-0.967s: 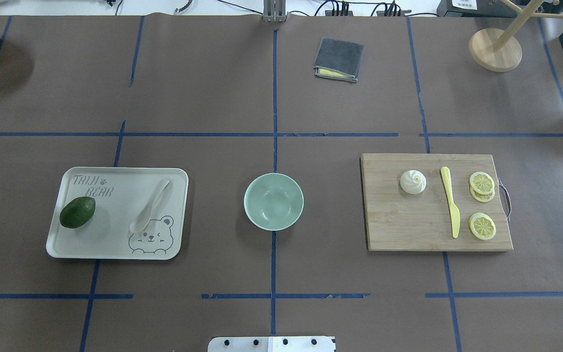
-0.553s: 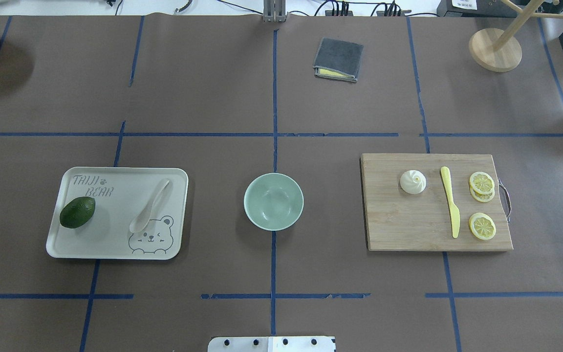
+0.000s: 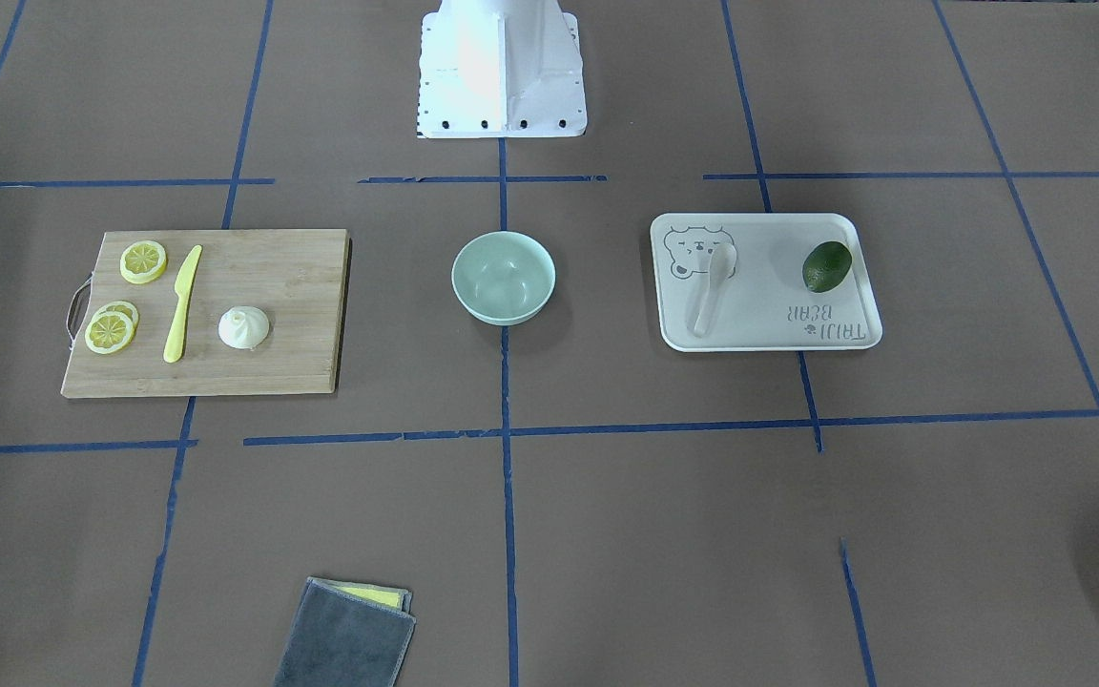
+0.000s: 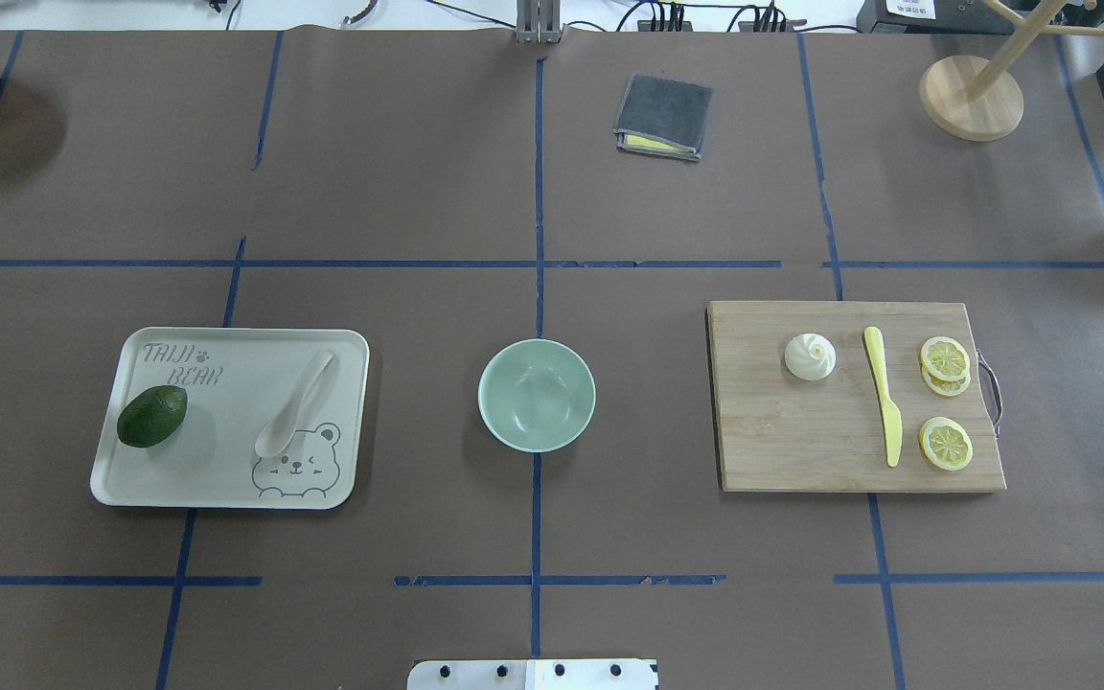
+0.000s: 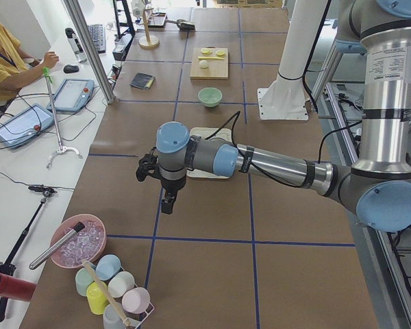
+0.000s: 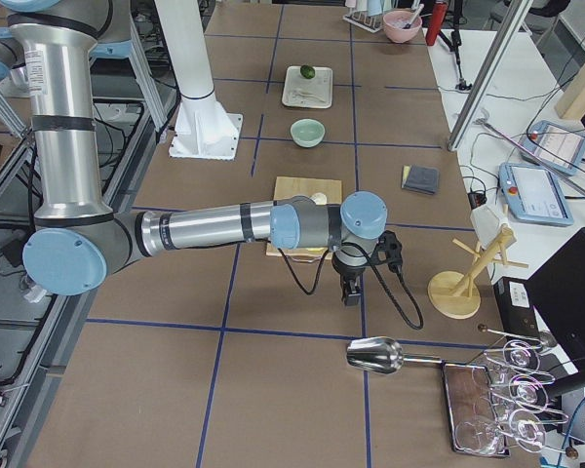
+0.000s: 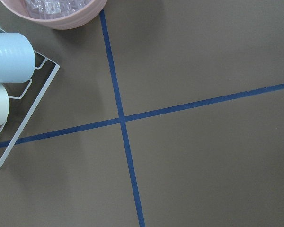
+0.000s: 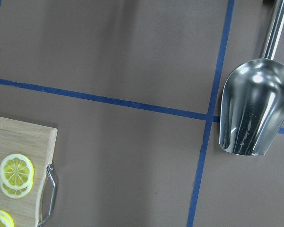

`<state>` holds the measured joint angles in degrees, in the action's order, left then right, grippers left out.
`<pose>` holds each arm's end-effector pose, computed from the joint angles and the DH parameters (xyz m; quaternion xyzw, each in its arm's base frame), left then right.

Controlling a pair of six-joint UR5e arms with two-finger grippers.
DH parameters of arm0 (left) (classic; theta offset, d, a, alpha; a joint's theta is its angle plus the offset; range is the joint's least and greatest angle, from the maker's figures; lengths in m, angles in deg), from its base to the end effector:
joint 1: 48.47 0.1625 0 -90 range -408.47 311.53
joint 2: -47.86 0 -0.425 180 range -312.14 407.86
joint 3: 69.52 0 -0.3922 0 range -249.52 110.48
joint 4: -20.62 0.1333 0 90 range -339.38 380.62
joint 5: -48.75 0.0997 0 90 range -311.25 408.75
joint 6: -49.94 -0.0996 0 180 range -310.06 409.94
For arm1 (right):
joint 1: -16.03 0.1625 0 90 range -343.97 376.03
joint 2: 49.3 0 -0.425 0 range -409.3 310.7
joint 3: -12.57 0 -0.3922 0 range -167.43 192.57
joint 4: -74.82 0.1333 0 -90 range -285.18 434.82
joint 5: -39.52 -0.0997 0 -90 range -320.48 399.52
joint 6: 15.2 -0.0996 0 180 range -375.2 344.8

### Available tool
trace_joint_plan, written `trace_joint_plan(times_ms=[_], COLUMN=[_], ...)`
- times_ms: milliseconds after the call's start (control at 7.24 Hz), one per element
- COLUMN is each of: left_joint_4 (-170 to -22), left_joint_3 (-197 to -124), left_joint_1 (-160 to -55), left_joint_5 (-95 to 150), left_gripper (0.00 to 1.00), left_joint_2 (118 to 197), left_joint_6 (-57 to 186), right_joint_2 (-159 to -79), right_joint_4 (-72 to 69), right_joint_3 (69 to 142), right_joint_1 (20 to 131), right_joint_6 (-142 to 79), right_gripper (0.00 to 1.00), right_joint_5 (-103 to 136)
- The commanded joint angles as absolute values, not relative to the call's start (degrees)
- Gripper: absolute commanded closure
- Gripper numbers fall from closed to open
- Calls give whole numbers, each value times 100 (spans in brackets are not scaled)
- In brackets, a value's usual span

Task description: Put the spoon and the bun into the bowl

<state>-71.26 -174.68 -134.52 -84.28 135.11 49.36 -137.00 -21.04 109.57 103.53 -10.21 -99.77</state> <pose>-0.0323 -0.4806 0.5487 0.1050 0.3671 0.0821 0.9206 0.0356 -0.5096 0.5826 0.0363 -0.4161 -0.0718 0.9057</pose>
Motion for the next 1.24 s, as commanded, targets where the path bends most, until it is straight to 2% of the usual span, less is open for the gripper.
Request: trace_joint_plan(times_ms=[0, 276, 553, 829, 1106], left_joint_4=[-8319, -8816, -10105, -10103, -10094], left_joint_3=[-17666, -17823, -17824, -17815, -17632], left_joint_1=[-12876, -11454, -10390, -8862, -8627], left_joint_5=[-8484, -8458, -8310, -6368, -6252], left_gripper=[0, 0, 0, 0, 2], left_joint_2=[13251, 13415, 13662, 14189, 14460], left_joint_6=[4950, 5961, 7657, 8820, 8897], right_joint_2=[-13780, -13851, -13842, -13842, -13842], right_joint_4=[-2107, -2098, -2090, -2090, -2090], right_joint_3=[11004, 10978, 11030, 10996, 10978], right_joint_1=[10348, 10243, 10216, 10172, 10155], right_joint_6=[-993, -1010, -1002, -1002, -1002], right_gripper=[0, 0, 0, 0, 0], right_joint_5=[-10022, -10285, -10321, -10357, -10357])
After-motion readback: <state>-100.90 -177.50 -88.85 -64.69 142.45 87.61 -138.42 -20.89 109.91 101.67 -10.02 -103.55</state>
